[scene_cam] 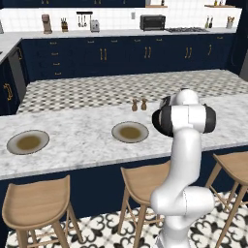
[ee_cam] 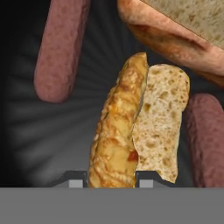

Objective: Place one bun and one sausage from the bowl on each plate.

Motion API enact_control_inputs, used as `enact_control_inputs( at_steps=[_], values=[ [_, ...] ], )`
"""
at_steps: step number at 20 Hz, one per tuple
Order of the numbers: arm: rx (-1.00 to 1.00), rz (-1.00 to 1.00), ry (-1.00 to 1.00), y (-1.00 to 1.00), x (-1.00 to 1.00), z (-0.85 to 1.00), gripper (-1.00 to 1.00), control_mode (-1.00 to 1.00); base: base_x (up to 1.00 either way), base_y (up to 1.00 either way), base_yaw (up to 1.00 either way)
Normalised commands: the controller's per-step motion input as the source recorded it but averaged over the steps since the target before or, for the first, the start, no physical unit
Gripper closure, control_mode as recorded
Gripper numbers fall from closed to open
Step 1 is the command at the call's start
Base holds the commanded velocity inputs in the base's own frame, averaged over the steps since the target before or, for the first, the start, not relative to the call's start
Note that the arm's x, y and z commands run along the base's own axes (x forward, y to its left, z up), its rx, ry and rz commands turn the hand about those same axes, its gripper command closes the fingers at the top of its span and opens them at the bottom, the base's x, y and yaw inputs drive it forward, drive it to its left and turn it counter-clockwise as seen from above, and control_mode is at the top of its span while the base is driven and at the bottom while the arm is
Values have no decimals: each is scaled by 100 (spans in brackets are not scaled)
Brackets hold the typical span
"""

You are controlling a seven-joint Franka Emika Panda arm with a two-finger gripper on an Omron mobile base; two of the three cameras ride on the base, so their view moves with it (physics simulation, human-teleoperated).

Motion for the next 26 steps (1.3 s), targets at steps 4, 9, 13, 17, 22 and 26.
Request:
enact_control_inputs(
  at_steps=[4,9,13,17,22,26],
  values=[
    [0,0,0,-5,-8,6,100,-100,0,0,0],
    [0,-1,0,0,-49,64,100,-100,0,0,0],
    [0,0,5,36,-33,70,100,-100,0,0,0],
    [0,0,7,80,-33,48,100,-100,0,0,0],
    [-3,0,1,100,-27,20,100,-100,0,0,0],
    [0,0,7,100,-5,13,100,-100,0,0,0]
  ],
)
